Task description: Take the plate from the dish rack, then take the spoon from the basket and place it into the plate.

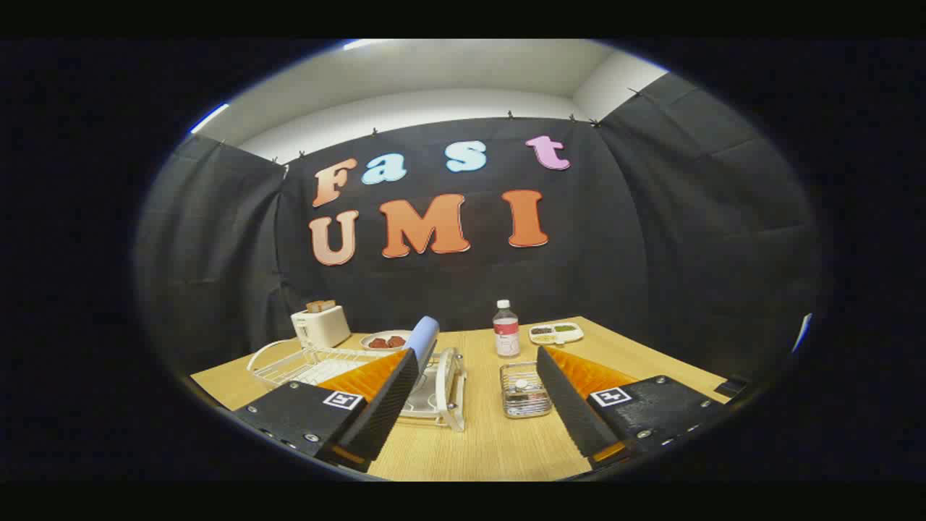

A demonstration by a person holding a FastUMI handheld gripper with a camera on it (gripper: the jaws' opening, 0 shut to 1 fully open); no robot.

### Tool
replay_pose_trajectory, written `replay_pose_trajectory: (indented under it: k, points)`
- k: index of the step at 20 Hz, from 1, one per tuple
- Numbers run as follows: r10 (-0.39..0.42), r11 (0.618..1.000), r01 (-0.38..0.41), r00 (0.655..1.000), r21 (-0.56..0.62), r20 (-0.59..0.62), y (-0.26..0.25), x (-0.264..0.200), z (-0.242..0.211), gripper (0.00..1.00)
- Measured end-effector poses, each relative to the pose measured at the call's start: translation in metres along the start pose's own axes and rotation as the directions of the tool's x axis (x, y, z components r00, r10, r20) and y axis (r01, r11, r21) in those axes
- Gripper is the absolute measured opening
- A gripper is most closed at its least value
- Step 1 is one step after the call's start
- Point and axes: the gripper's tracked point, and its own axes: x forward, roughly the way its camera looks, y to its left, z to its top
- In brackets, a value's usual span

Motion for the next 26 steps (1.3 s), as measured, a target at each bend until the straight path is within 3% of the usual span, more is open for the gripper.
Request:
replay_pose_trajectory:
  k: [3,17,26]
  points:
    - [0.029,1.000,-0.029,0.999,-0.001,-0.015,0.007,0.008,-0.001,0.98]
    - [-0.005,0.999,0.003,0.997,-0.033,-0.071,0.022,0.030,-0.005,0.98]
    - [-0.016,0.999,0.004,0.966,-0.049,-0.258,0.052,0.128,-0.036,0.98]
